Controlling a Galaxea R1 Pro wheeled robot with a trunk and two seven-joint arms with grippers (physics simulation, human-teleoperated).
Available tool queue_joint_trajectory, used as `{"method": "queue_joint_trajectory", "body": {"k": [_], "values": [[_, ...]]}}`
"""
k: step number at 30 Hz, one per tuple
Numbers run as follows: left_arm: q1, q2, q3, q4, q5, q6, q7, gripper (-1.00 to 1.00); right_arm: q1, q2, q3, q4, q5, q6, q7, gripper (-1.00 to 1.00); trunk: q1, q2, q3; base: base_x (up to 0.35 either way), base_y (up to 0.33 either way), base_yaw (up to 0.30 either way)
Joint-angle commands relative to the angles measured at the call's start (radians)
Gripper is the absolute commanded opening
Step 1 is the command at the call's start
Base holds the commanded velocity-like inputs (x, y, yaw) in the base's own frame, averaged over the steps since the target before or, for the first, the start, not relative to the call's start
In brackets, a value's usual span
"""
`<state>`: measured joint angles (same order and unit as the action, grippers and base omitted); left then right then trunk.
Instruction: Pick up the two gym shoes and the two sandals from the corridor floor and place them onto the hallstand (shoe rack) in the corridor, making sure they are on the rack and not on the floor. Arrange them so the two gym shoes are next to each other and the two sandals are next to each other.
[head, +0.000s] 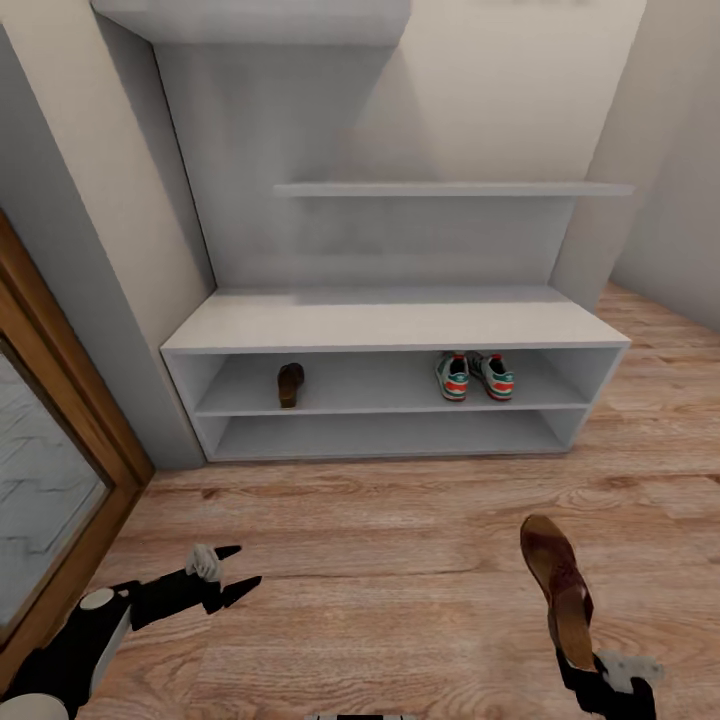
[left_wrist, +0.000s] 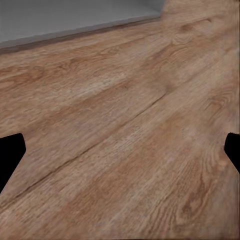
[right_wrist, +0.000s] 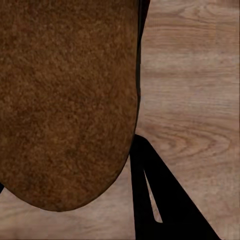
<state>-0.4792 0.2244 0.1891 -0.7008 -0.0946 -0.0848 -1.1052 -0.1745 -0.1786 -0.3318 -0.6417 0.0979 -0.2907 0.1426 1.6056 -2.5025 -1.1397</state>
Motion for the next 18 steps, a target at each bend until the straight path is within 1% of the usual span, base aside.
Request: {"method": "queue_joint_trajectory", "body": {"k": [1, 2, 3, 6, 7, 8, 9, 10, 13, 14, 16, 17, 18], "values": [[0.003, 0.004, 0.004, 0.0, -0.011, -0.03, -0.036, 1.0, -0.023, 0.019, 0.016, -0.001, 0.014, 0.026, 0.007, -1.0, 0.0, 0.0, -0.001, 0.0, 0.0, 0.0], [0.004, 0.006, 0.004, 0.0, -0.011, -0.04, -0.052, 1.0, -0.034, 0.028, 0.028, -0.001, 0.019, 0.044, 0.006, -1.0, 0.0, 0.0, -0.001, 0.0, 0.0, 0.0], [0.005, 0.009, 0.003, 0.001, -0.011, -0.053, -0.085, 1.0, -0.057, 0.043, 0.053, -0.002, 0.032, 0.086, 0.003, -1.0, 0.0, 0.0, -0.001, 0.0, 0.0, 0.0], [0.007, 0.011, 0.003, 0.002, -0.012, -0.066, -0.128, 1.0, -0.091, 0.064, 0.088, -0.003, 0.052, 0.159, -0.006, -1.0, 0.0, 0.0, -0.001, 0.0, 0.0, 0.0], [0.008, 0.012, 0.002, 0.002, -0.012, -0.069, -0.139, 1.0, -0.114, 0.079, 0.11, -0.005, 0.064, 0.206, -0.012, -1.0, 0.0, 0.0, -0.001, 0.0, 0.0, 0.0], [0.012, 0.012, 0.001, 0.003, -0.012, -0.073, -0.155, 1.0, -0.125, 0.087, 0.121, -0.007, 0.069, 0.229, -0.014, -1.0, 0.0, 0.0, -0.001, 0.0, 0.0, 0.0], [0.015, 0.012, 0.0, 0.003, -0.012, -0.074, -0.161, 1.0, -0.137, 0.096, 0.131, -0.008, 0.074, 0.251, -0.016, -1.0, 0.0, 0.0, -0.001, 0.0, 0.0, 0.0], [0.022, 0.01, -0.002, 0.003, -0.012, -0.076, -0.169, 1.0, -0.16, 0.115, 0.151, -0.01, 0.083, 0.29, -0.018, -1.0, 0.0, 0.0, -0.001, 0.0, 0.0, 0.0], [0.033, 0.008, -0.004, 0.002, -0.012, -0.078, -0.177, 1.0, -0.194, 0.145, 0.178, -0.012, 0.095, 0.34, -0.021, -1.0, 0.0, 0.0, -0.001, 0.0, 0.0, 0.0], [0.039, 0.007, -0.005, 0.003, -0.012, -0.08, -0.18, 1.0, -0.216, 0.163, 0.193, -0.013, 0.103, 0.368, -0.022, -1.0, 0.0, 0.0, -0.001, 0.0, 0.0, 0.0], [0.045, 0.007, -0.005, 0.003, -0.011, -0.082, -0.182, 1.0, -0.236, 0.183, 0.208, -0.014, 0.112, 0.392, -0.026, -1.0, 0.0, 0.0, -0.001, 0.0, 0.0, 0.0], [0.053, 0.006, -0.006, 0.002, -0.011, -0.084, -0.183, 1.0, -0.255, 0.205, 0.221, -0.014, 0.121, 0.415, -0.034, -1.0, 0.0, 0.0, -0.001, 0.0, 0.0, 0.0], [0.058, 0.006, -0.006, 0.001, -0.011, -0.085, -0.183, 1.0, -0.264, 0.217, 0.227, -0.014, 0.125, 0.426, -0.04, -1.0, 0.0, 0.0, -0.001, 0.0, 0.0, 0.0]]}}
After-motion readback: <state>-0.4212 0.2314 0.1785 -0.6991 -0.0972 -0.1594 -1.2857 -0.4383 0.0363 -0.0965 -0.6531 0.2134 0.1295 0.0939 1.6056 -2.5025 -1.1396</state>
